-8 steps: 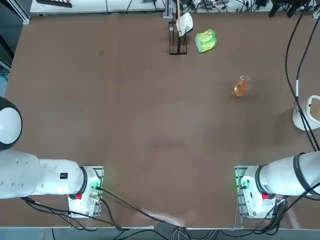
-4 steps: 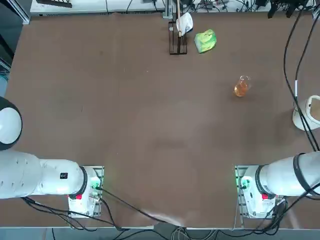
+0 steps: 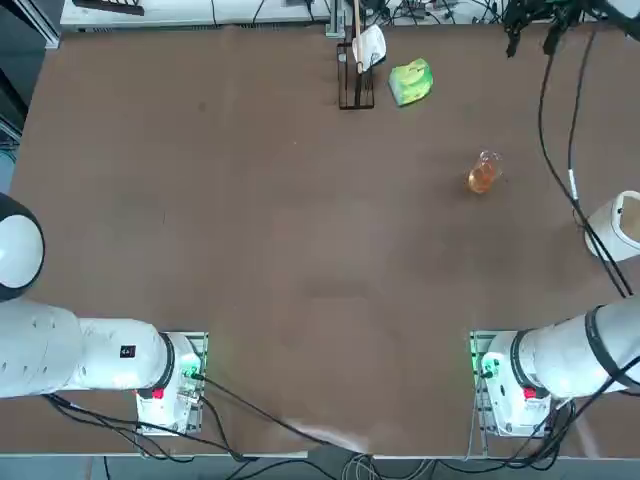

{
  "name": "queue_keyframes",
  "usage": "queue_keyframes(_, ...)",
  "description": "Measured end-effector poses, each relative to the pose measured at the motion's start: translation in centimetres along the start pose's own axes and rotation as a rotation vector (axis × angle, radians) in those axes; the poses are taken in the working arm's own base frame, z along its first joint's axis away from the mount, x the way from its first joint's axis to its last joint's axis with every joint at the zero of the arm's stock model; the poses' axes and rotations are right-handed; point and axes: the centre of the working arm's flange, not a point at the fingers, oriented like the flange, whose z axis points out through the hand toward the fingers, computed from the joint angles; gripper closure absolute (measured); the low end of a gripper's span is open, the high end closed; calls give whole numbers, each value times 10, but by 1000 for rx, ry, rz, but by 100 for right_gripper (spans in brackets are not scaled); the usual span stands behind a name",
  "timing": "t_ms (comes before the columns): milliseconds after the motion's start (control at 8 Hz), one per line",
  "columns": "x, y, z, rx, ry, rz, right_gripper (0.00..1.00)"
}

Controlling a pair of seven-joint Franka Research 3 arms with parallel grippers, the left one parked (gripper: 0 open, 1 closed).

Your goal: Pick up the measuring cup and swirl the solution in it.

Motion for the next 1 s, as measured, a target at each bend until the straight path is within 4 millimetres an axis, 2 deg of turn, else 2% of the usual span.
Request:
queue_keyframes(250, 12, -36, 41, -69, -39, 78, 0)
queue_keyframes(625, 17, -94, 110, -192, -12, 190, 0)
queue_keyframes(875, 21, -117, 160, -204, 9, 267, 0)
queue_keyframes(1000, 20, -122, 183, -221, 9, 274, 1)
